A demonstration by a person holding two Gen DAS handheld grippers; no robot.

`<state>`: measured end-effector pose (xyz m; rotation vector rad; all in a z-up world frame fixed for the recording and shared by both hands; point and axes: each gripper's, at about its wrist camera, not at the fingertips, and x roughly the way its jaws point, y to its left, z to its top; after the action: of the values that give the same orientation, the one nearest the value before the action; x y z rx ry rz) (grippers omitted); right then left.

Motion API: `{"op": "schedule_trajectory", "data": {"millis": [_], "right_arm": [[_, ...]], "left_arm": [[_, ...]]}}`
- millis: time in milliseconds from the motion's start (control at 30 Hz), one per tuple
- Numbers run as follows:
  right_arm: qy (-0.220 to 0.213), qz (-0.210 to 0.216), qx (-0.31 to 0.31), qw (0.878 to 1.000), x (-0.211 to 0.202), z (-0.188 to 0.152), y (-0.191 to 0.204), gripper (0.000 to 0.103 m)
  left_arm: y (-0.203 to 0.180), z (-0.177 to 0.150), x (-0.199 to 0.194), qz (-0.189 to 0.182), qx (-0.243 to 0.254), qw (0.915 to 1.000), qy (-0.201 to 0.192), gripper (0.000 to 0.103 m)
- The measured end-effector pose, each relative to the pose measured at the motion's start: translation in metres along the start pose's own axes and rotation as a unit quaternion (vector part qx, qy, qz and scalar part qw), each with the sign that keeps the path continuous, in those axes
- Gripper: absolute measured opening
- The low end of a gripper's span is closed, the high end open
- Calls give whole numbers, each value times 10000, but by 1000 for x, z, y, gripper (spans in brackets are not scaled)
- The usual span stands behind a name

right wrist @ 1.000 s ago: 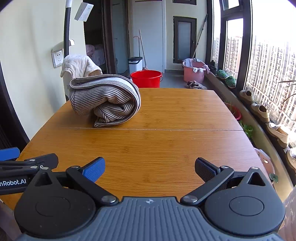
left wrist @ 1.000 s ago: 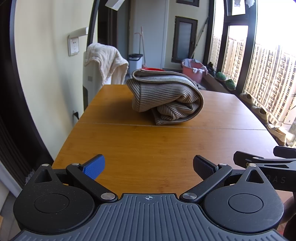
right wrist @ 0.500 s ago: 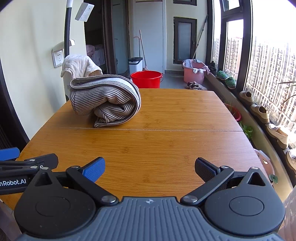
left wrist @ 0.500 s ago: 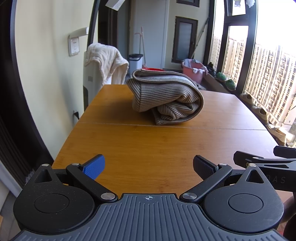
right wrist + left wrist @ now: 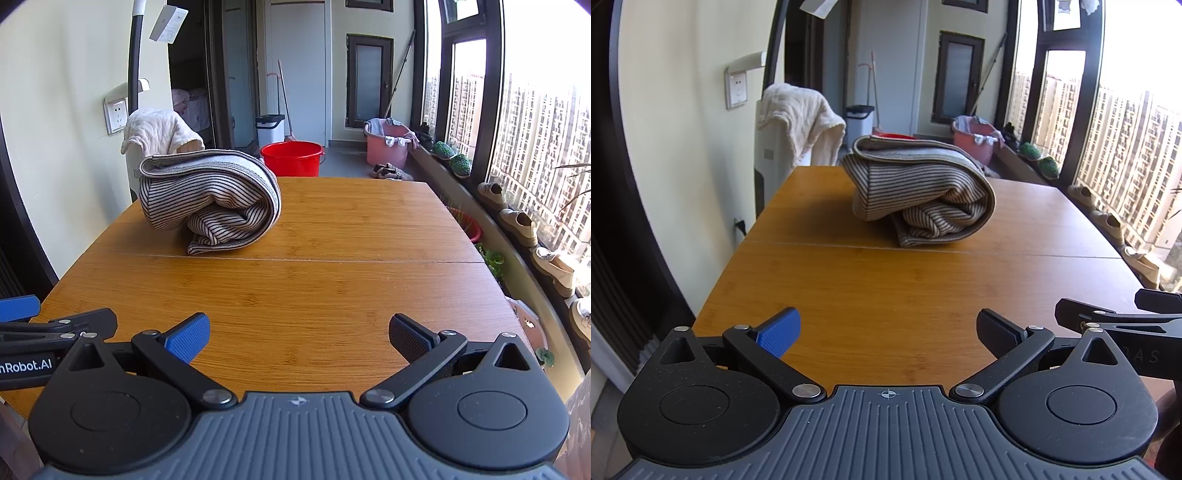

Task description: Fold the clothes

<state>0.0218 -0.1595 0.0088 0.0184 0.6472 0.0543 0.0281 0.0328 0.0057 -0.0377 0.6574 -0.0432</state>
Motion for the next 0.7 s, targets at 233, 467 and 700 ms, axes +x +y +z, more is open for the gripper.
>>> {"op": "schedule_trajectory", "data": {"millis": [233, 467, 700], "right_arm": [[-5, 1, -2, 10000, 0, 0, 0, 103], [1, 9, -1, 10000, -1, -1, 0, 103], [13, 25, 5, 10000, -1, -1, -1, 103]], "left_arm": [[0, 1, 0, -6, 2, 10000, -9, 103], [0, 0, 0, -6, 0, 10000, -13, 103], [-1, 0, -1, -10, 0, 10000, -23, 103]]}}
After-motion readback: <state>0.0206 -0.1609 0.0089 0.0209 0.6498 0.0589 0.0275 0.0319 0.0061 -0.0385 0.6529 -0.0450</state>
